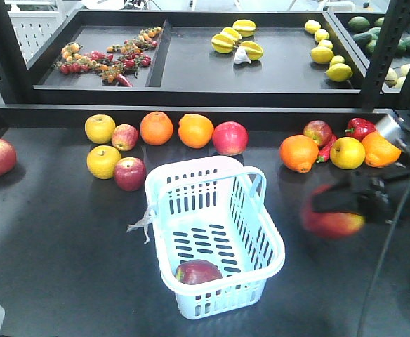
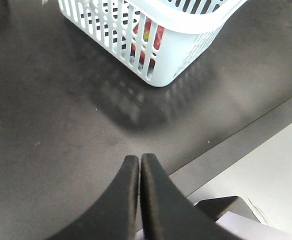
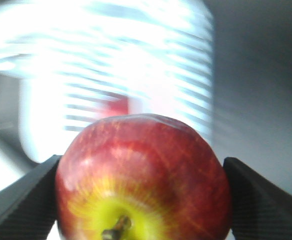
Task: Pick three apples into basket with both arms
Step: 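Move the held apple over the basket and lower it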
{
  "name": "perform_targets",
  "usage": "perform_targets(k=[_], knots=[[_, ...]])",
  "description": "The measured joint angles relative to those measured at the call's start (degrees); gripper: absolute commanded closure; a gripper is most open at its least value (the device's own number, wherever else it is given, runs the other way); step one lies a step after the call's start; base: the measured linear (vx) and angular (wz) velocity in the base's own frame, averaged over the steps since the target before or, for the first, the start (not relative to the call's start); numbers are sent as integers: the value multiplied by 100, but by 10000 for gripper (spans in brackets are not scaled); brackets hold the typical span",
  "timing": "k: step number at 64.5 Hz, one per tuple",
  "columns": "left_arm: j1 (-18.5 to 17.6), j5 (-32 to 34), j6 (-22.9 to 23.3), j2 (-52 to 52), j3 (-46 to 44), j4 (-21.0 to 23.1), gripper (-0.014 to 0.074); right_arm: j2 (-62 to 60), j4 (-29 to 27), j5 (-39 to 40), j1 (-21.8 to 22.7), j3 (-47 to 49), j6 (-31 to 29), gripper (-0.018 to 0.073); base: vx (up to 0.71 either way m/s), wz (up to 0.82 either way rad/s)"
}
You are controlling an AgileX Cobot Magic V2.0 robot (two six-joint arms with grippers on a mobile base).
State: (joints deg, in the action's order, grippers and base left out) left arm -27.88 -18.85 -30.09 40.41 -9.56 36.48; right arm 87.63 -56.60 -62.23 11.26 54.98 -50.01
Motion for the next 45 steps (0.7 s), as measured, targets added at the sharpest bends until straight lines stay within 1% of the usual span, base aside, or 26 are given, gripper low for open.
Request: perform_targets(k=[4, 9, 17, 24, 29, 36, 41, 45], knots=[[0, 0, 0, 0, 0, 0, 604, -88, -293, 41, -375, -15, -163, 564, 0, 0], [0, 0, 0, 0, 0, 0, 604, -87, -434, 285, -839, -22, -182, 564, 0, 0], [0, 0, 0, 0, 0, 0, 604, 73, -478, 1099, -1822, -47, -182, 564, 0, 0], [0, 0, 0, 0, 0, 13, 604, 356, -524, 1946, -2517, 4, -175, 563, 0, 0], [0, 0, 0, 0, 0, 66, 604, 617, -536, 2491, -2814, 99, -175, 560, 0, 0], [0, 0, 0, 0, 0, 84, 604, 984, -599, 2935, -2995, 232, -123, 535, 0, 0], [0, 0, 0, 0, 0, 84, 604, 1190, -612, 3068, -3013, 278, -34, 491, 0, 0], [0, 0, 0, 0, 0, 84, 604, 1313, -618, 3126, -3013, 297, 0, 434, 0, 0]])
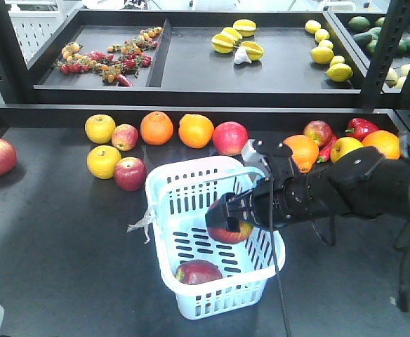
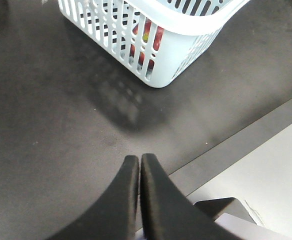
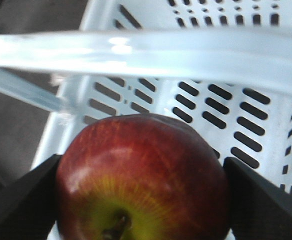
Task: Pick three apples into basket with both arms
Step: 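Move the held apple over the basket and lower it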
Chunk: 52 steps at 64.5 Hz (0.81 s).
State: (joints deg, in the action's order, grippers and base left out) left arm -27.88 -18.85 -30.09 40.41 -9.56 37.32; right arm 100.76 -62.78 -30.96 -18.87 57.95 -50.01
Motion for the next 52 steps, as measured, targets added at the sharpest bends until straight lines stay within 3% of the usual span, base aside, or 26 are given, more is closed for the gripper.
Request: perform_targets(k=[15, 23, 32, 52], knots=[[0, 0, 0, 0, 0, 0, 604, 144, -14, 49, 0, 0, 20, 138, 0, 0], [0, 0, 0, 0, 0, 0, 604, 144, -32, 76, 0, 0, 20, 38, 0, 0], [0, 0, 0, 0, 0, 0, 604, 144, -32, 115, 0, 0, 20, -10, 0, 0], [0, 0, 0, 0, 0, 0, 604, 144, -32, 134, 0, 0, 37, -13, 0, 0]])
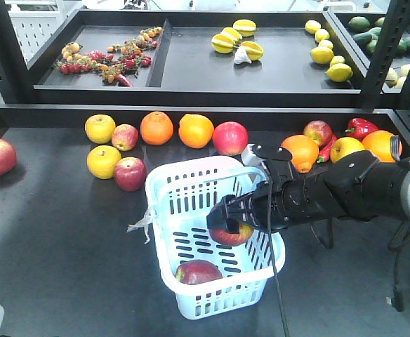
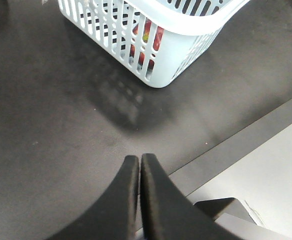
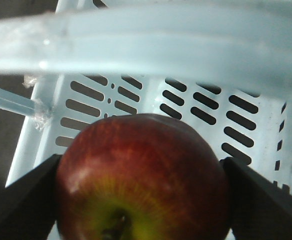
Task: Pick three apples into basket with both arms
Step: 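Move the held apple over the basket and lower it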
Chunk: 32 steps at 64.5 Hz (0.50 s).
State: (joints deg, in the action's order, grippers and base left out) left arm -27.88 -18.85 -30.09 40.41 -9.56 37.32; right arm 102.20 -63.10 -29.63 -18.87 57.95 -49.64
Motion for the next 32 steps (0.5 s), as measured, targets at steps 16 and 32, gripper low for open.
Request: perform_targets(k=[16, 32], knots=[[0, 0, 0, 0, 0, 0, 604, 0, 0, -29, 0, 0, 0, -31, 0, 0], [0, 0, 0, 0, 0, 0, 604, 0, 0, -202, 0, 0, 0, -15, 0, 0]])
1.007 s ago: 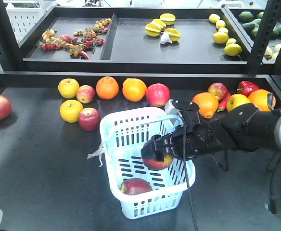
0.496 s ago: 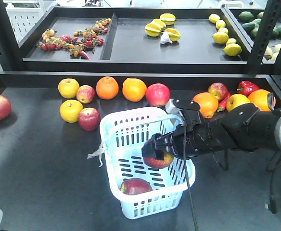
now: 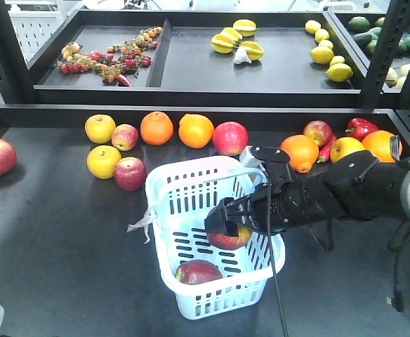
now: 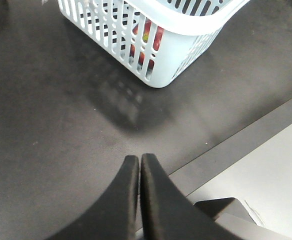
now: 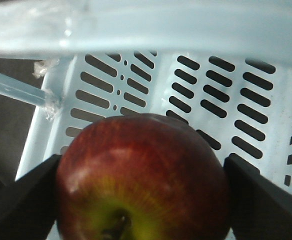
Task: Pick three apples into basket with both arms
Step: 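Move the held apple over the basket and lower it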
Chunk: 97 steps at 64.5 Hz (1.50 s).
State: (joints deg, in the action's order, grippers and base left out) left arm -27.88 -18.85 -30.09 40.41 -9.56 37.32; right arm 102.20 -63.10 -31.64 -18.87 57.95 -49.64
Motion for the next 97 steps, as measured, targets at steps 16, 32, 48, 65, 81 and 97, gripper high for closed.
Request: perform_targets(k=[16, 32, 48, 65, 81, 97], knots=[[0, 0, 0, 0, 0, 0, 604, 0, 0, 55, 0, 0, 0, 96, 0, 0], [0, 0, 0, 0, 0, 0, 604, 0, 0, 92, 0, 0, -104, -59, 0, 0], [0, 0, 0, 0, 0, 0, 604, 0, 0, 104, 0, 0, -197, -130, 0, 0], [0, 0, 0, 0, 0, 0, 604, 0, 0, 80, 0, 0, -234, -76, 0, 0], [0, 0, 0, 0, 0, 0, 604, -220, 0, -517, 0, 0, -180, 219, 0, 0], [0, 0, 0, 0, 0, 0, 604, -897, 578, -1126, 0, 0, 289, 569, 0, 0]])
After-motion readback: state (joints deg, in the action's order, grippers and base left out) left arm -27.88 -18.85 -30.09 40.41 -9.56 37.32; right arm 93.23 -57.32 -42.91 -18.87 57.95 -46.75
